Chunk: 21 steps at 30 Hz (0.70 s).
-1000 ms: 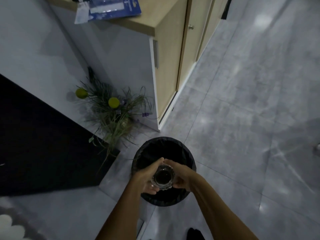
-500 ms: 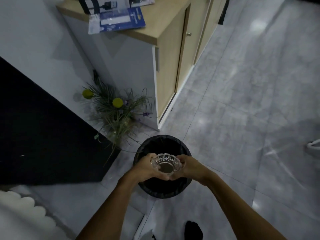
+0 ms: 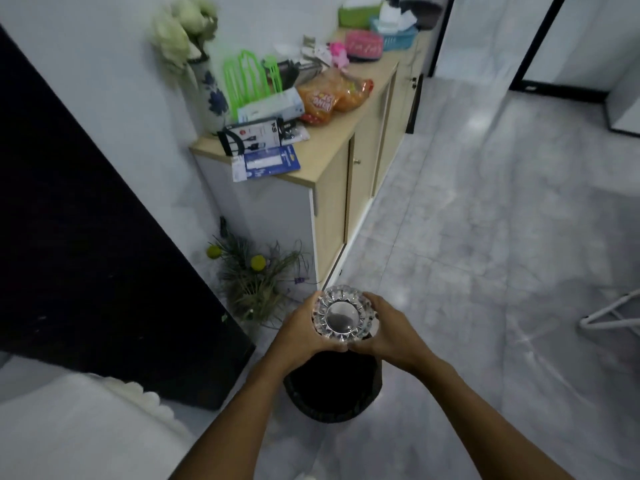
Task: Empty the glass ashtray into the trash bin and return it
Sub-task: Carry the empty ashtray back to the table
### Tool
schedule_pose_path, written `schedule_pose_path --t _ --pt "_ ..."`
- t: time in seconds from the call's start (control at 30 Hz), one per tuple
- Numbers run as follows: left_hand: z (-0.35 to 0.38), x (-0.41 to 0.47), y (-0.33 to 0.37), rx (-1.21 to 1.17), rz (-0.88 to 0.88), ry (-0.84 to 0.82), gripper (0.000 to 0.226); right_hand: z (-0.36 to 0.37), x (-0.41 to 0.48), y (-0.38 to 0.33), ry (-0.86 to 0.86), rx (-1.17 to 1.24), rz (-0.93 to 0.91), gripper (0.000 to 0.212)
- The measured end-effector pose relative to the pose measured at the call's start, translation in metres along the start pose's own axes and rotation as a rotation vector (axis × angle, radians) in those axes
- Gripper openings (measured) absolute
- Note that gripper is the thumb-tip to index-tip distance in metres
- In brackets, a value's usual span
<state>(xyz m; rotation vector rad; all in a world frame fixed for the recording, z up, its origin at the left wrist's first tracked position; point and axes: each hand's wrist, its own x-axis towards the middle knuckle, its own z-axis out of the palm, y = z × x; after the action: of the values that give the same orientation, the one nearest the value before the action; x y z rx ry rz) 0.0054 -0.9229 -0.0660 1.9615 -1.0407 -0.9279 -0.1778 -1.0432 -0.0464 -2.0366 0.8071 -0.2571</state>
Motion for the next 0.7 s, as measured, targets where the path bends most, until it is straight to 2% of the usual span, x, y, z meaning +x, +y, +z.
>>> schedule_pose_path --t 0.07,0.17,0.37,0.57,0.63,0.7 --pt "-0.020 -0.015 0.032 -0.004 0.036 0.048 0.097 -0.024 -0.007 -0.036 0.013 -0.029 -0.066 0.093" --pt "-0.053 -0.044 0.084 0.019 0.090 0.128 0.105 -0.055 -0.017 -0.091 0.013 -0.084 -0.180 0.081" --pt "-0.122 -0.136 0.161 0.008 0.184 0.278 0.108 -0.088 -0.053 -0.202 0.023 -0.160 -0.356 0.088" --pt "-0.201 -0.259 0.162 -0.014 0.113 0.453 0.095 -0.040 -0.082 -0.314 -0.105 -0.169 -0.523 0.086" --pt "-0.226 -0.304 0.149 0.001 0.071 0.530 0.106 -0.007 -0.091 -0.349 -0.165 -0.180 -0.568 0.091" --pt "-0.249 -0.352 0.133 0.005 0.019 0.604 0.113 0.032 -0.102 -0.383 -0.226 -0.162 -0.627 0.086"
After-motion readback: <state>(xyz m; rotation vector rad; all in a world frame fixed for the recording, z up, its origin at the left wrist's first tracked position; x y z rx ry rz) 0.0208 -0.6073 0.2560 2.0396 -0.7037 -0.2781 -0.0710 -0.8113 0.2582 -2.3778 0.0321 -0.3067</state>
